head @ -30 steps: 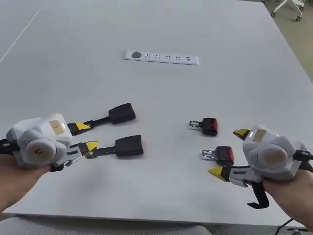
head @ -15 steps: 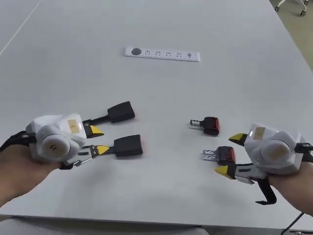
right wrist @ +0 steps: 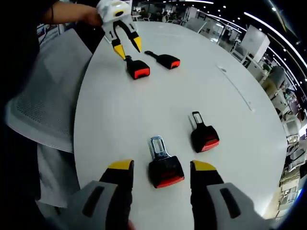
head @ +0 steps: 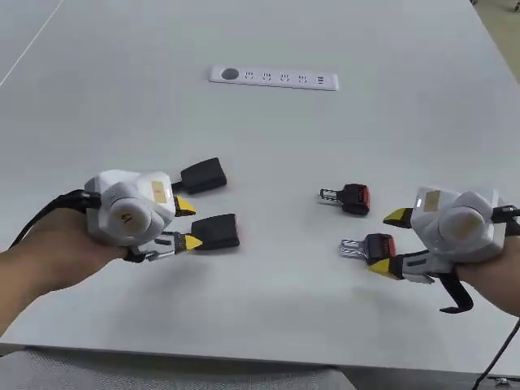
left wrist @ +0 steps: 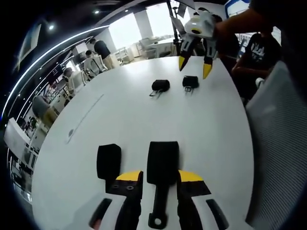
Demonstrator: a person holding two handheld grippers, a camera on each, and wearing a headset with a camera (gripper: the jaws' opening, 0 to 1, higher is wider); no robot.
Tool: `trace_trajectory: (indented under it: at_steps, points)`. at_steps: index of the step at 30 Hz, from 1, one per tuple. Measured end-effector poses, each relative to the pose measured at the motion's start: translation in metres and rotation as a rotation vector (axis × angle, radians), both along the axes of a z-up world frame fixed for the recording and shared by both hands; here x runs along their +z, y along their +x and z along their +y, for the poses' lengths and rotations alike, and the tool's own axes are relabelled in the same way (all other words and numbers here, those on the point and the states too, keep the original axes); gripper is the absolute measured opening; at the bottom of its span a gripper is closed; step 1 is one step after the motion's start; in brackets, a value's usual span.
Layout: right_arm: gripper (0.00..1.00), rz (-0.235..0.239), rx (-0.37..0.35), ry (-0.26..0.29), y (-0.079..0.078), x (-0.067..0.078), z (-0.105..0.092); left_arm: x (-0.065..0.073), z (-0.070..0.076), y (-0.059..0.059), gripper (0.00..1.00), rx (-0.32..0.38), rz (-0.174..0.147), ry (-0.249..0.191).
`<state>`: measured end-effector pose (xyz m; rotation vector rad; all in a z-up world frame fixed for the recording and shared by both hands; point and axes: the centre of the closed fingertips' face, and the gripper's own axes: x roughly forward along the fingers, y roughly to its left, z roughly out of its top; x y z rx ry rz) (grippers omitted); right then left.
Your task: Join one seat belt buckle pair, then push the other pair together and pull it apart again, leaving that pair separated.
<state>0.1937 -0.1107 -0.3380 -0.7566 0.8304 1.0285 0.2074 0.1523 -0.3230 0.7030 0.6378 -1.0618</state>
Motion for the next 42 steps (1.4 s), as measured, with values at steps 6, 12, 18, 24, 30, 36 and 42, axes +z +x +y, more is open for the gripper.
trace_trajectory:
  at_steps: [6,12,18,24,30,36,42]
  points:
    - [0.47,0.015,0.028,-0.030,0.002,-0.009,-0.009,-0.002,-0.008,0.000,0.31,0.000,0.021,-0.004]
    - [0.47,0.037,0.042,-0.054,0.009,-0.018,-0.018,-0.011,-0.013,-0.004,0.32,-0.036,0.056,0.008]
    - [0.45,0.073,0.070,-0.067,0.001,-0.019,-0.015,-0.023,-0.013,-0.003,0.34,-0.048,0.074,0.032]
    - [0.41,0.107,0.098,-0.077,-0.010,-0.017,-0.008,-0.026,-0.013,-0.003,0.34,-0.061,0.091,0.053]
    - [0.39,0.121,0.118,-0.085,-0.010,-0.020,-0.007,-0.029,-0.014,-0.002,0.34,-0.093,0.100,0.078]
    - [0.36,0.146,0.128,-0.083,-0.006,-0.026,-0.011,-0.028,-0.015,-0.003,0.33,-0.145,0.098,0.102]
    - [0.35,0.162,0.144,-0.086,0.002,-0.035,-0.016,-0.031,-0.014,-0.003,0.33,-0.192,0.095,0.134]
